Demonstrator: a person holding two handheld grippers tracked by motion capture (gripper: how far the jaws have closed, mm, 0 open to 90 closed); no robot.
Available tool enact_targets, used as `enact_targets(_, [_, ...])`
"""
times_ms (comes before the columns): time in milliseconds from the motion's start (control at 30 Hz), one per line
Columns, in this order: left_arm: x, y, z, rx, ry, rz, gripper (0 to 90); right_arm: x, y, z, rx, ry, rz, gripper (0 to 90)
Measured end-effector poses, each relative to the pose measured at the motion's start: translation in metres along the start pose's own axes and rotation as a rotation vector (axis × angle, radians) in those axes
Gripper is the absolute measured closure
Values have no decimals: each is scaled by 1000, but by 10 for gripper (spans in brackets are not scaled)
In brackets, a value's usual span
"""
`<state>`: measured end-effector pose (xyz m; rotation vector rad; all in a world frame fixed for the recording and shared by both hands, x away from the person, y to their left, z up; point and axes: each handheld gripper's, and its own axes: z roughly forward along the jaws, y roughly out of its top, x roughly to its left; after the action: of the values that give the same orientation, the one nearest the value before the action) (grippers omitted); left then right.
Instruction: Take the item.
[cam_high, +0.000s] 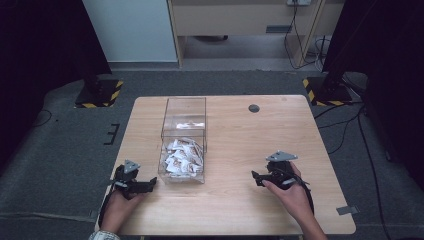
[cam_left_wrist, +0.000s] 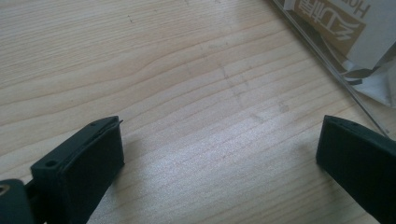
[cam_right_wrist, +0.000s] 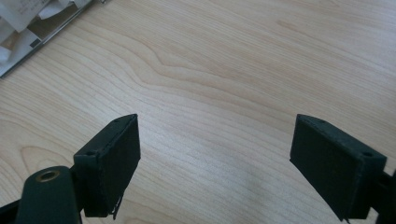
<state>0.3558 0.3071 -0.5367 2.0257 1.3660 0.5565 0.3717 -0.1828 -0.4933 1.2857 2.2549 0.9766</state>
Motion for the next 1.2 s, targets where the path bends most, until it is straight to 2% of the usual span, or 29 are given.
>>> enact_targets(600, [0, 0, 0, 0, 0, 0, 0, 13, 21, -2, -1, 28, -48, 204])
enact_targets(733, [0, 0, 0, 0, 0, 0, 0, 18, 25, -4, -10, 48, -52, 200])
enact_targets(1200, [0, 0, 0, 0, 0, 0, 0, 27, 40, -7, -10, 60, -99, 235])
